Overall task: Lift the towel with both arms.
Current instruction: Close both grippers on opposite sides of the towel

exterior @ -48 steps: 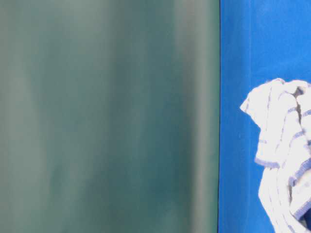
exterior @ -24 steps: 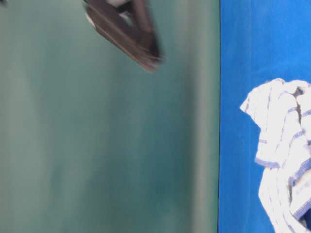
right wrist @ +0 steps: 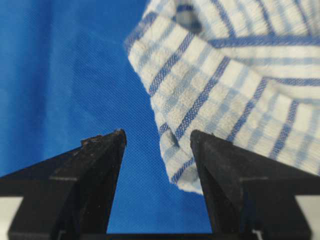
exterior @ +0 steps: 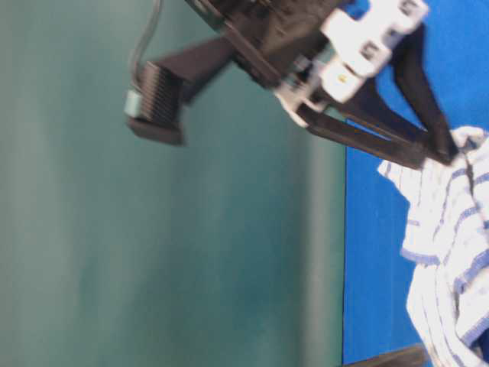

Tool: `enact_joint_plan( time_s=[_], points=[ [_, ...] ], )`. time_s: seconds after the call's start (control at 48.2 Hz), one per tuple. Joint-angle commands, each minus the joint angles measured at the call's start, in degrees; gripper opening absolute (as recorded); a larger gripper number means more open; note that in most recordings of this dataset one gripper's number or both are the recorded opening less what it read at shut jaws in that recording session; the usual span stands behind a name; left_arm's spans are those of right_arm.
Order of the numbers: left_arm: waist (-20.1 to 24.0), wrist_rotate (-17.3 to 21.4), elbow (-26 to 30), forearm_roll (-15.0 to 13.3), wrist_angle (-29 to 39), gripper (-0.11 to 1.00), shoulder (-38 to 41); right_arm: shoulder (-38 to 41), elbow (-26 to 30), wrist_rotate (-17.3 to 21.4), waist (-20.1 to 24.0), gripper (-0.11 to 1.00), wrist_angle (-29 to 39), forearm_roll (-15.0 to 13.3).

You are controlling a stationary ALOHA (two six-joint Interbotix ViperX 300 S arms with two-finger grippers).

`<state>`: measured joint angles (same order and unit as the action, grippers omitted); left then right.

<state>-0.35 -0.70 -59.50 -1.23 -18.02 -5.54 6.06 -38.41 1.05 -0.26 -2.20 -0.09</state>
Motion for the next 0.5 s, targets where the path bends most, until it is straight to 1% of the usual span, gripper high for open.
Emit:
enact_joint_plan(
  time_s=[0.0,0.104,0.249,0.415,0.477],
  points=[
    [0.0,0.1,1.5,-0.1,-2.0,0.89,2.6,1.0,1.9,0.1,-0.1,0.60,-0.4,0.2],
    [0.1,0.1,2.1,-0.1,-5.2,0.89,6.5,3.7,3.2,0.1,-0.4,0.60,-0.4,0.2],
    [0.4,0.2,2.2,-0.1,-5.7,0.89,10.0,6.0,4.0,0.1,-1.0,0.60,-0.5,0.2],
    [1.3,0.2,2.5,-0.1,-5.6,0.86,10.3,6.2,3.9,0.1,-1.7,0.58,-0.5,0.1],
    [2.1,0.2,2.5,-0.2,-5.6,0.81,10.3,6.2,3.9,0.0,-1.8,0.54,-0.5,-0.1]
  ],
)
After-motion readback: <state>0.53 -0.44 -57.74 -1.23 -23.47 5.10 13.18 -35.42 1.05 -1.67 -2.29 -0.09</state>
